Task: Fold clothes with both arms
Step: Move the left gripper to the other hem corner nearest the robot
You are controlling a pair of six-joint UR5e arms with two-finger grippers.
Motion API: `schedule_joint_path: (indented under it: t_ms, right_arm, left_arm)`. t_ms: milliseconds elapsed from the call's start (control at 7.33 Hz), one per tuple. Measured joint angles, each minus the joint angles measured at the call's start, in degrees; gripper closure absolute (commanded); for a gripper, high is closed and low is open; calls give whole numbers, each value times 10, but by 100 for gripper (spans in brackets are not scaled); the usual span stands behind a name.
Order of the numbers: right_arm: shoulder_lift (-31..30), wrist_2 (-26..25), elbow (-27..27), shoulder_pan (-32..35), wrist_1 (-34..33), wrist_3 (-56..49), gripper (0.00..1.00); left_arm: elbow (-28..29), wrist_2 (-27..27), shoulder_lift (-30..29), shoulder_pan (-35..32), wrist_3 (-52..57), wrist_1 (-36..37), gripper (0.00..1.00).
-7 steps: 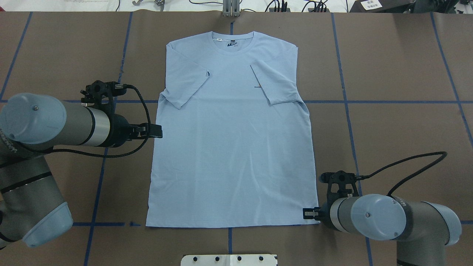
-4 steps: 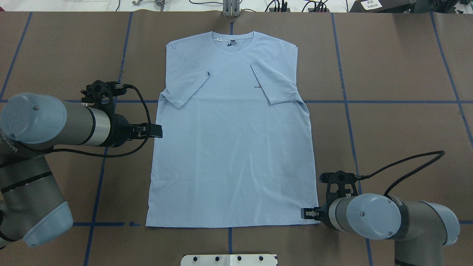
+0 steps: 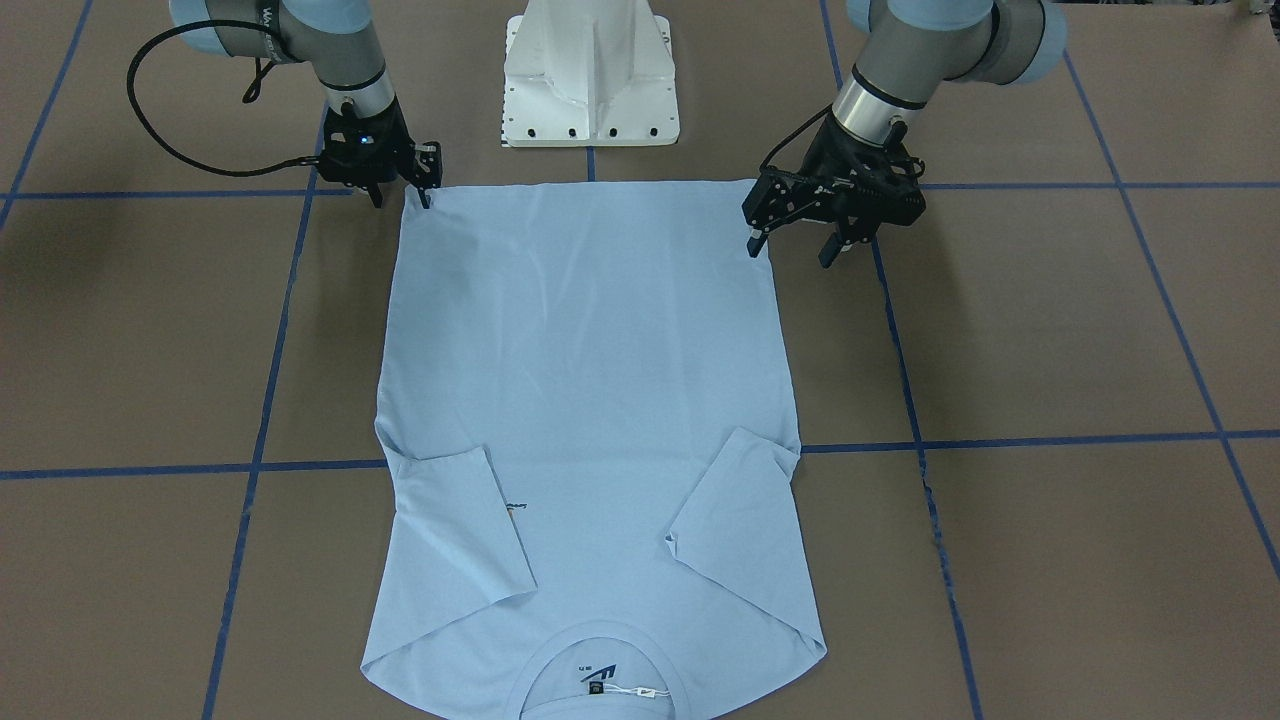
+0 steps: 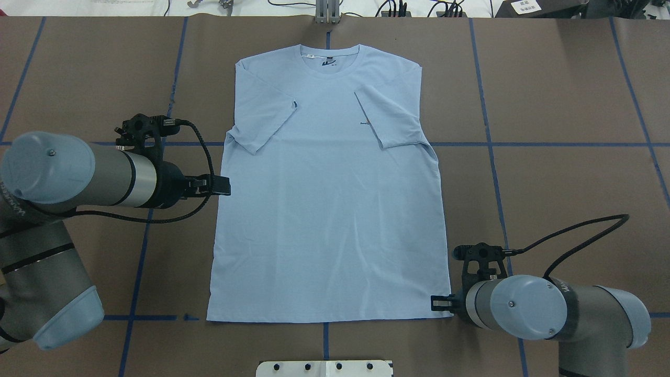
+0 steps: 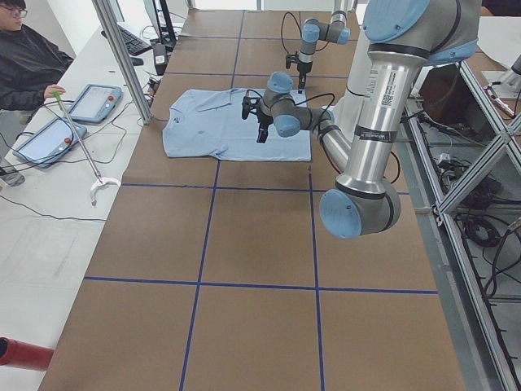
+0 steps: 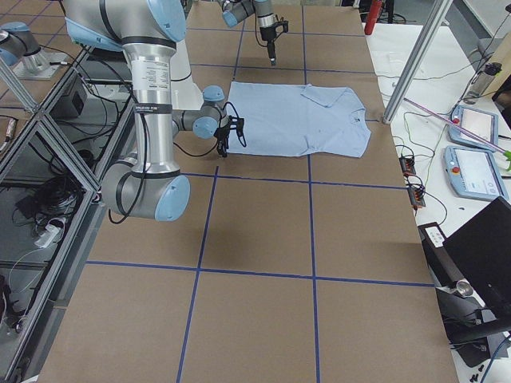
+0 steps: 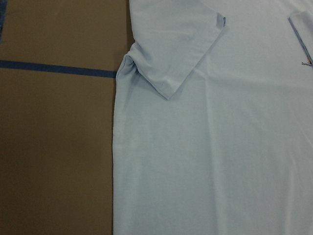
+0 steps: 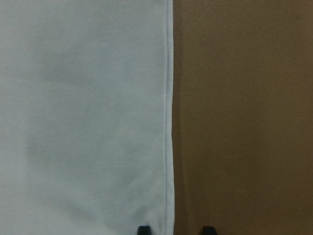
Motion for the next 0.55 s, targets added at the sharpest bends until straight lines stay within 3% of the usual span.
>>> schedule_joint_path:
  t_ms: [546]
  right_arm:
    - [0,-3,1,0,0,5,100]
  left_arm:
    - [3,0,0,1,3,0,0]
